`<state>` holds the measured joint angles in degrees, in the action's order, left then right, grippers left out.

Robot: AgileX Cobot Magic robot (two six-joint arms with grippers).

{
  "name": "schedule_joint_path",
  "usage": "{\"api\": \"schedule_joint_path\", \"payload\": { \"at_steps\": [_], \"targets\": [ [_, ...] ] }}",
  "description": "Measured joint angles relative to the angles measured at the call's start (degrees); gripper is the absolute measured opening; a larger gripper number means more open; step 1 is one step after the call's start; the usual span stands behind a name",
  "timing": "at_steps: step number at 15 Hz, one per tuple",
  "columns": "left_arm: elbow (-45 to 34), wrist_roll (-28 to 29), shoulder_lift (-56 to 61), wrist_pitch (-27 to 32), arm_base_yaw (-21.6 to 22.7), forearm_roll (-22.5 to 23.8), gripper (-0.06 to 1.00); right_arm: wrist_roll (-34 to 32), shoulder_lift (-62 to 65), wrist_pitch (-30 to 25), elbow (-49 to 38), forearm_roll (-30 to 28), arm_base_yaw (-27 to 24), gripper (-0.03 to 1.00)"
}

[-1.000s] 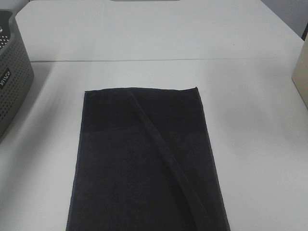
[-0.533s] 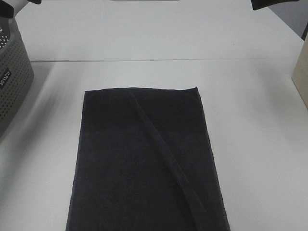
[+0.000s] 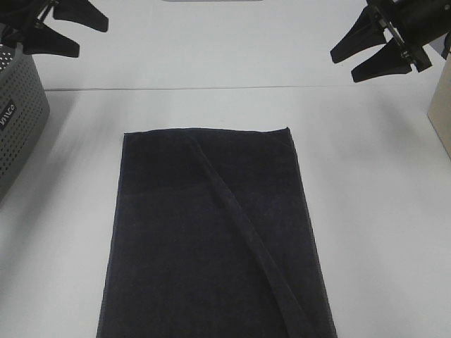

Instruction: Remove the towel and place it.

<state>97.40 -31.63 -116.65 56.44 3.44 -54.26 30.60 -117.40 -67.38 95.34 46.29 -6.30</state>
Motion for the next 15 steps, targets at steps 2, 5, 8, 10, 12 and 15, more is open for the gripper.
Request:
{"api": "schedule_joint_path", "payload": {
  "at_steps": [2,5,8,10,12,15],
  "targets": [
    [5.96,5.96,-4.41,0.92,-4.53,7.39,0.76,0.06,-2.18,1.78,0.00,-0.40,0.00,0.61],
    [9.85,10.54,-9.97,3.84,-7.79,12.32,0.76,0.29,-4.41,3.32,0.00,-0.63,0.00,0.61],
    [10.03,11.00,-14.21,4.41,-7.05,13.81,0.76,2.01,-6.53,4.41,0.06,-1.49,0.00,0.61],
    [10.03,10.94,-16.50,4.41,-6.13,13.81,0.76,3.21,-7.91,5.67,0.06,-1.60,0.00,0.61],
    [10.03,10.89,-18.28,2.92,-4.98,13.92,0.76,4.18,-8.54,8.31,0.06,-1.83,0.17,0.61],
    [10.03,10.94,-20.57,-0.34,-4.53,15.36,0.76,4.47,-12.15,12.38,2.64,-3.04,2.12,0.61]
  ]
}}
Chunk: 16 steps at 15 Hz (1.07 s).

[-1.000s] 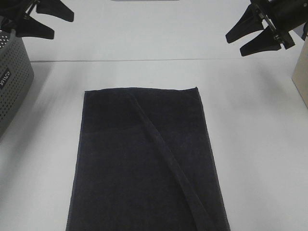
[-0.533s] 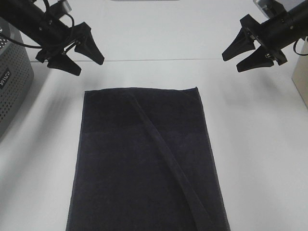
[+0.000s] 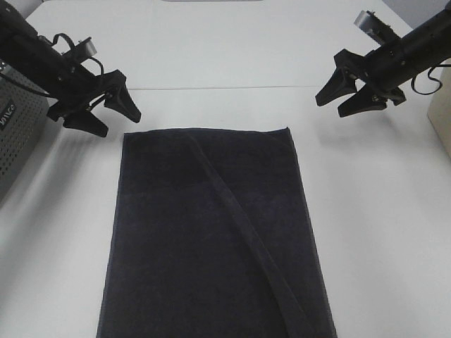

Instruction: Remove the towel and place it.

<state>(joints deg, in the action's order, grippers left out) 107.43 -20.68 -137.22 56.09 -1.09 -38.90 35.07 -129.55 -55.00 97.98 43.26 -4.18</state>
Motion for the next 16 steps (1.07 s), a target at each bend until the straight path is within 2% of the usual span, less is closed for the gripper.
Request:
{"api": "schedule_joint_path", "payload": {
  "at_steps": [4,8,13,16],
  "targets": [
    [0.00,0.63,-1.89,-1.15,0.00,4.35,0.76,-1.43,-6.07,0.17,5.39,-1.95,1.78,0.61],
    [0.40,0.11,-2.69,-1.72,-0.17,3.78,0.76,-1.78,-9.80,0.57,8.02,-4.18,4.13,0.61],
    [1.26,-1.43,-4.24,-1.66,-1.38,1.26,0.76,-1.89,-11.17,6.02,8.19,-5.50,9.22,0.61],
    [1.32,-1.66,-4.53,-2.06,-1.66,1.03,0.74,-1.89,-11.69,6.36,8.65,-6.07,10.71,0.61]
  ]
}}
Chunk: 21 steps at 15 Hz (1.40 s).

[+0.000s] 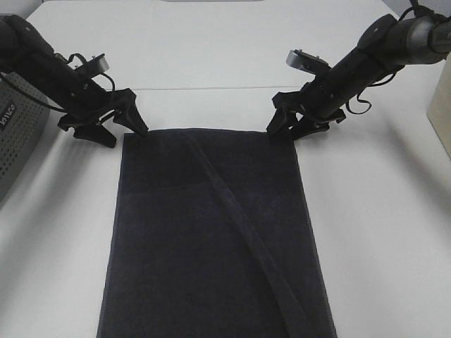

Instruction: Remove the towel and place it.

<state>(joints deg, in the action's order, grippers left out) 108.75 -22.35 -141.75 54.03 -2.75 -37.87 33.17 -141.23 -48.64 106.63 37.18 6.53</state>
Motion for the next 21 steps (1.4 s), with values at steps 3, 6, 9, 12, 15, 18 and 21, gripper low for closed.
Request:
{"api": "schedule_joint_path", "payload": {
  "at_steps": [3,6,9,12,15,18,21],
  "targets": [
    [0.00,-0.46,-0.17,-2.06,-1.78,0.69,0.65,-0.40,-0.74,0.29,0.69,0.74,1.09,0.59],
    [0.00,-0.86,-0.29,-2.86,-2.23,3.27,0.50,-1.55,-0.86,0.69,0.69,0.63,1.38,0.50],
    [0.00,-0.92,-0.46,-3.78,-2.23,5.33,0.27,-5.21,-0.97,2.35,0.69,-1.89,1.38,0.28],
    [0.00,-0.69,-0.69,-4.07,-2.23,5.33,0.01,-7.45,-1.03,3.61,0.69,-4.70,1.43,0.01],
    [0.00,-0.63,-0.69,-4.87,-2.23,5.27,0.00,-7.56,-0.92,5.39,0.69,-7.62,1.83,0.01],
    [0.00,-2.12,-0.74,-7.73,-2.41,5.27,0.00,-6.70,-0.86,16.10,0.74,-15.24,1.89,0.01],
    [-0.06,-3.09,-0.97,-11.63,-2.46,4.35,0.00,-1.15,-1.49,23.89,0.69,-18.05,1.95,0.01]
  ]
}}
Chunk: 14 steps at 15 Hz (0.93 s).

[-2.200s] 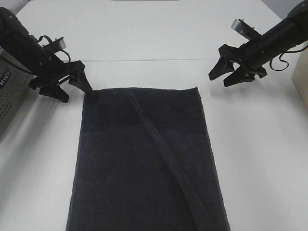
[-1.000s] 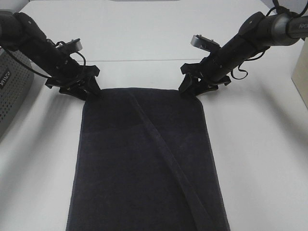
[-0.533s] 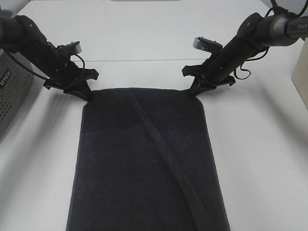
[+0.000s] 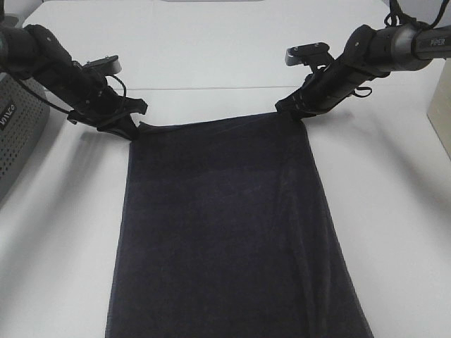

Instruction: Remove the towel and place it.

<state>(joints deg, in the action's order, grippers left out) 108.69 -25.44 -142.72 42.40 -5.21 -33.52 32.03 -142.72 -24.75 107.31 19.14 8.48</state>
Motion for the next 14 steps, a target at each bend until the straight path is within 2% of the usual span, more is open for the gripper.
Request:
{"api": "schedule_joint_path", "payload": {
  "at_steps": [4,7,8,11,14],
  "targets": [
    [-0.11,-3.55,-0.52,-9.22,-1.89,0.23,0.00,1.66,-0.23,2.92,-0.23,-1.15,0.00,0.01],
    [-0.29,-8.71,-1.09,-17.53,-4.53,1.15,0.00,1.89,-0.74,7.85,-0.46,-1.83,0.00,0.01],
    [-0.40,-8.94,-1.26,-19.31,-4.93,1.32,0.00,3.38,-0.97,9.34,-0.52,-2.35,0.00,0.01],
    [-0.69,-9.28,-1.60,-24.58,-5.10,1.60,0.00,13.46,-1.20,11.75,-0.63,-2.35,0.00,0.01],
    [0.74,-9.40,-2.35,-27.04,-5.10,2.41,0.00,18.22,-1.26,14.73,-0.63,1.15,0.00,0.01]
  ]
}}
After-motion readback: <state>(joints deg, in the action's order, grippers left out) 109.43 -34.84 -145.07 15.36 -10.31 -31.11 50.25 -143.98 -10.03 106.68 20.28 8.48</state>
